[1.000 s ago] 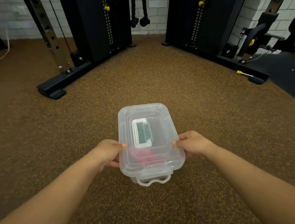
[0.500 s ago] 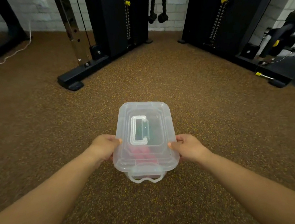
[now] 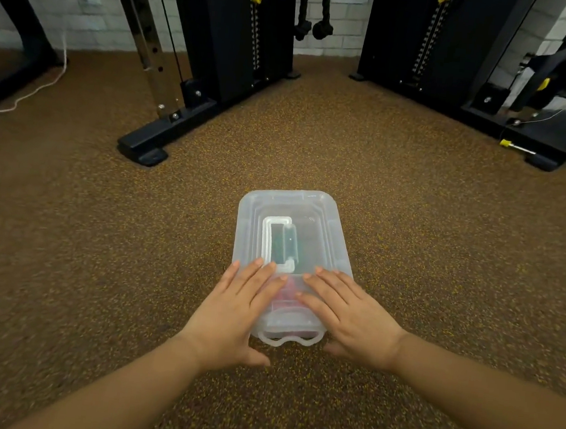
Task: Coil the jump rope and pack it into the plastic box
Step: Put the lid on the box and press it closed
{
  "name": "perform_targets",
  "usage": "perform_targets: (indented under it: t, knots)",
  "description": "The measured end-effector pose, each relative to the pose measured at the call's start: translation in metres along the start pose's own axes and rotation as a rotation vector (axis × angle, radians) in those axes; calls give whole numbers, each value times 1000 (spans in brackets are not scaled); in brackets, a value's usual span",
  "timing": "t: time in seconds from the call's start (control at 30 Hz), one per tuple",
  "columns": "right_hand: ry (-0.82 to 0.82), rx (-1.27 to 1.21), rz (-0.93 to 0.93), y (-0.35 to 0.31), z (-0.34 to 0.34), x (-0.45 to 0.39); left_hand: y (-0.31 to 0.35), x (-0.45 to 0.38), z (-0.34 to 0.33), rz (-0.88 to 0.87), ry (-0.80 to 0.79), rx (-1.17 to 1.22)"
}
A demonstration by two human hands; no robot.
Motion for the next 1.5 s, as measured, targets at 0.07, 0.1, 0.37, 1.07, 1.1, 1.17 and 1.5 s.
perform_targets:
  t: [0.07,0.1,0.37,1.07,1.1,1.17,1.5]
  knots:
    - [34,13,-9,-1,1,-1,2,-2,-2,6,-5,-11]
    - [40,17,-16,-2,0,-1,3,-2,-3,8,-12,-13]
    - [56,-50,-17,2,-3,-1,5,-1,1,17,7,6]
    - [73,-418,-57,19,20,-16,-10,-6,14,54,89,367]
    - [94,-440,-127,21,23,-23,-14,-12,15,107,85,392]
    - [76,-492,-293,28,21,-38,-23,-30,14,219,46,444]
    - [-140,-510,-513,84,-7,-100,-69,-109,3,401,-24,424]
Point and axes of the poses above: each hand's wrist, its own x-axis away from the middle knuckle, its own z-axis out of the back of the hand, y = z × x, the point moved 7 cm from there along -x, towards the middle knuckle, and after that the axes turned 2 degrees about -x, right-handed, at the moved point
